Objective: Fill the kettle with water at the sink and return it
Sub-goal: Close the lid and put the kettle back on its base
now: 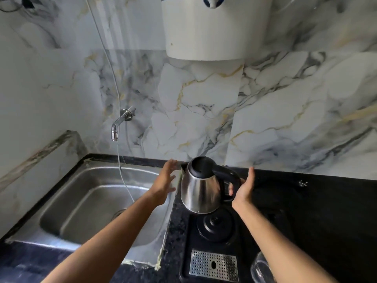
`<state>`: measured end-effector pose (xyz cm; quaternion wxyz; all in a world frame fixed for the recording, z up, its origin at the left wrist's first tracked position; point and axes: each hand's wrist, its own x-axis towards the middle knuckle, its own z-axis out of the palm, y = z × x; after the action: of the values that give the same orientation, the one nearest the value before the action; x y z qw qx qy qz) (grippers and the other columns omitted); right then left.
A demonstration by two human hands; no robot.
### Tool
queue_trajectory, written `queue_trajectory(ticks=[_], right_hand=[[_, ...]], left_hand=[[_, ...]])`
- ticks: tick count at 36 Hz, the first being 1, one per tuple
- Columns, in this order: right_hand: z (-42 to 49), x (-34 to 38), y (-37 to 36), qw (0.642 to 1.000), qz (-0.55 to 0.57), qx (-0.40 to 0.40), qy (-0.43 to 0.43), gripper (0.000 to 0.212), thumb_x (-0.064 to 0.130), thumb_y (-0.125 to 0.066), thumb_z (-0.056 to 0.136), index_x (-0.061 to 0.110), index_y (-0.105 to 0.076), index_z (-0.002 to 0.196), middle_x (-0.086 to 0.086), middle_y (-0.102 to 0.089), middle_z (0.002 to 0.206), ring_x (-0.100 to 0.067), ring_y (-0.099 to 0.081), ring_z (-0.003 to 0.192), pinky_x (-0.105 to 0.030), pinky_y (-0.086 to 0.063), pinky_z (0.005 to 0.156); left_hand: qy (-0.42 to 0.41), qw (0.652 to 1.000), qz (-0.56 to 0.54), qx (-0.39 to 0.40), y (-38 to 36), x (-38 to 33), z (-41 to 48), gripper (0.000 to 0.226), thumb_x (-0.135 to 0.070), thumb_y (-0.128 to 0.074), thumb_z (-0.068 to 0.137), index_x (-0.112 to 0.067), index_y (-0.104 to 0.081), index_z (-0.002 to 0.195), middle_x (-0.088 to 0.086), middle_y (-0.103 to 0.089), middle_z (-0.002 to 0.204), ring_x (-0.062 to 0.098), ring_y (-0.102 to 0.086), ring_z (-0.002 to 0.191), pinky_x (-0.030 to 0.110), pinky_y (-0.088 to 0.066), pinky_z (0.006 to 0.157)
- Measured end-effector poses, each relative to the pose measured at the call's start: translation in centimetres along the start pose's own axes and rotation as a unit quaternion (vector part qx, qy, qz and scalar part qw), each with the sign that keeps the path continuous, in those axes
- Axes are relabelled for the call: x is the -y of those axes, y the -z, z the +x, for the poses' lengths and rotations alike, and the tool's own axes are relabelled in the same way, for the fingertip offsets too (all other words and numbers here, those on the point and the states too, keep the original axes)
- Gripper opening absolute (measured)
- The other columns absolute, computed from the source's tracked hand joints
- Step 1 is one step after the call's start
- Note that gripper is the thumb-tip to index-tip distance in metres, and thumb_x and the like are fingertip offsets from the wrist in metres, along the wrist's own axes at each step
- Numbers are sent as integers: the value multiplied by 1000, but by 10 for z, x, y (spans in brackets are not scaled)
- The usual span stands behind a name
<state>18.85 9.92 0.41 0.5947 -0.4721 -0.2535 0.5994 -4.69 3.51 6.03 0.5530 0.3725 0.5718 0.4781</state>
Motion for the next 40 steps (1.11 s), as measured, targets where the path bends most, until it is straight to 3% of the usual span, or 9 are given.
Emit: queue_trajectory(ticks=[3,5,10,14,19,29,40], right_hand=[[3,0,21,1000,-9,-13,-5,76,88,-47,66,17,-49,41,-4,-40,36,-18,-30,31,-26,-20,34],[3,-1,35,1000,-11,-24,-13,66,79,-54,67,17,-53,44,-4,-43,37,-18,-32,31,-26,-19,33],[3,-5,60,999,-14,-32,-7,39,48,-56,71,15,-55,51,-3,-45,38,-17,-34,30,-23,-21,32],[4,-17,75,999,-32,-20,-13,40,35,-43,80,16,-52,46,-3,-42,35,-17,-32,29,-25,-22,32],[6,-30,85,998,-41,-23,-33,48,33,-38,87,18,-52,43,-1,-43,36,-15,-32,30,-23,-22,33],[15,-42,93,997,-33,-23,-70,47,30,-37,88,18,-51,45,-1,-44,37,-14,-33,31,-21,-22,34],[13,-39,99,995,-40,-22,-91,39,31,-38,88,13,-48,54,-1,-45,38,-15,-34,32,-22,-23,34]], left_hand=[[74,994,-52,67,-3,21,7,83,-82,-20,82,-28,-54,134,-1,-54,138,28,-53,122,56,-44,97],[90,989,-78,84,-12,33,9,91,-88,-20,76,-28,-50,138,0,-53,140,30,-56,119,57,-47,94],[117,984,-105,81,-34,49,6,99,-91,-19,70,-26,-46,140,1,-46,148,33,-49,126,61,-39,102],[133,982,-116,70,-43,64,5,96,-92,-16,69,-30,-52,132,1,-50,145,29,-53,120,54,-46,92],[149,978,-136,53,-48,79,4,100,-90,-14,73,-23,-45,141,5,-46,148,32,-48,125,61,-41,100],[155,978,-134,43,-46,92,7,94,-86,-16,77,-23,-46,139,4,-45,149,33,-47,129,63,-40,101],[164,975,-132,67,-40,92,8,89,-87,-20,76,-21,-60,122,3,-64,122,33,-56,119,58,-49,91]])
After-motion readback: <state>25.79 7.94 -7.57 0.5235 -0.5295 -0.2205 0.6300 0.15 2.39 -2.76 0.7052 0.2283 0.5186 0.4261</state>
